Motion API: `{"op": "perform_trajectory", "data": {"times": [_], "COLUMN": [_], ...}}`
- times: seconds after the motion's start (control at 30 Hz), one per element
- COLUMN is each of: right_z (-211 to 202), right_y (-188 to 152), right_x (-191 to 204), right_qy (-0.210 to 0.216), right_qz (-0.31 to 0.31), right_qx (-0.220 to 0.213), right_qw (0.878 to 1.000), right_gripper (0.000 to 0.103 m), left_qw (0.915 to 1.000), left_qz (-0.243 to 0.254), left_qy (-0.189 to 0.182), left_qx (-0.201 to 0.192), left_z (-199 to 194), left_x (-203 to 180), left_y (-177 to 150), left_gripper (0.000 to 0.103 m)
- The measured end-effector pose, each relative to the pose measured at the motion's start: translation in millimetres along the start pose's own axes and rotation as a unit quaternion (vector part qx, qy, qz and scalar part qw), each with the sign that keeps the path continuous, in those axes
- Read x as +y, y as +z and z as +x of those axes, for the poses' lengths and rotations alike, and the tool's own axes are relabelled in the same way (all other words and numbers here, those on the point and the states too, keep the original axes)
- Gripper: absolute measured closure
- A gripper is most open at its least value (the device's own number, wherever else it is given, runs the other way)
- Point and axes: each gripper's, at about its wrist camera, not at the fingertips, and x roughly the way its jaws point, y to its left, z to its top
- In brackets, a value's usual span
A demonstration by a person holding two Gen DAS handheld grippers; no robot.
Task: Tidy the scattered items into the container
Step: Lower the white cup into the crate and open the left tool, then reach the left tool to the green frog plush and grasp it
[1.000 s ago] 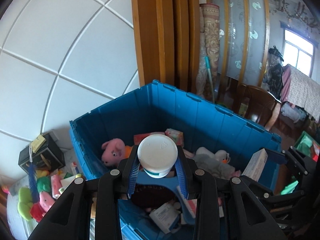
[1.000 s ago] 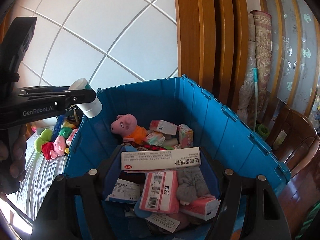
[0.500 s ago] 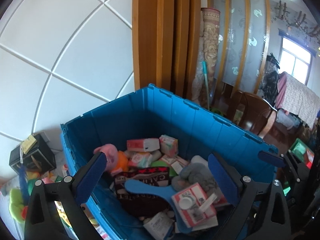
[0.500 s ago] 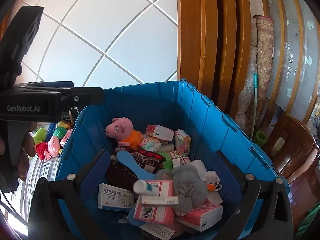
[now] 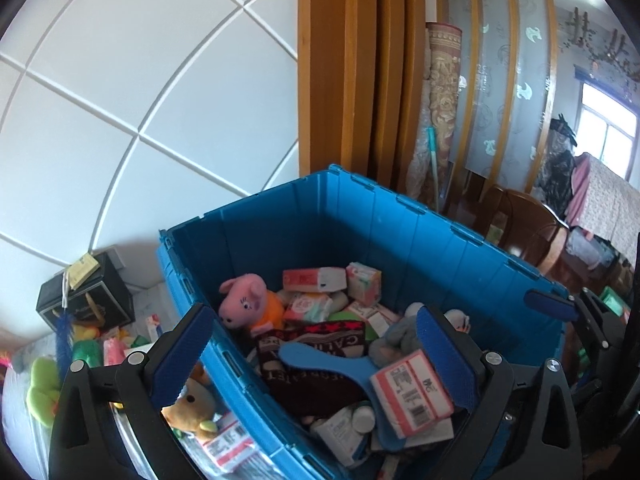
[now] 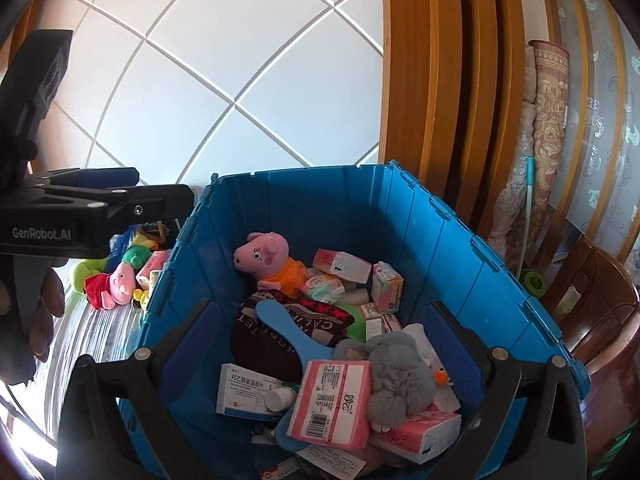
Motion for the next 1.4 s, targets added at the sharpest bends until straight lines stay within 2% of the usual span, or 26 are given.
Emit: {"op": "perform_trajectory", "data": {"times": [0.33,0.53,0.87,1.07,1.23,1.4], "right_z": [6,14,29,50,76,96], "right_y": [8,11,16,12,-2,-22], "right_x": [73,138,240,297,341,373], "right_qy": [0.050,0.077,0.086,0.091,0.094,0.088], "right_qz": [-0.043,-0.083,-0.120,-0.131,-0.136,-0.144], "right_qx": [-0.007,-0.001,0.016,0.040,0.070,0.098], "right_qw": [0.998,0.994,0.989,0.986,0.984,0.981], "right_gripper": [0.000,0.000,0.000,0.000,0.000,0.000], "left_qw": [0.9967,0.9896,0.9740,0.9650,0.9596,0.9623], "left_qz": [-0.058,-0.111,-0.182,-0.194,-0.182,-0.162], "left_qy": [0.056,0.091,0.133,0.173,0.209,0.212], "left_qx": [0.004,0.013,0.022,0.035,0.048,0.053], "left_z": [-38,-60,-94,-100,-93,-70], "left_x": [74,143,278,368,452,527], "left_y": [-46,-88,-147,-181,-208,-224], "left_gripper": [0.000,0.000,0.000,0.000,0.000,0.000]}}
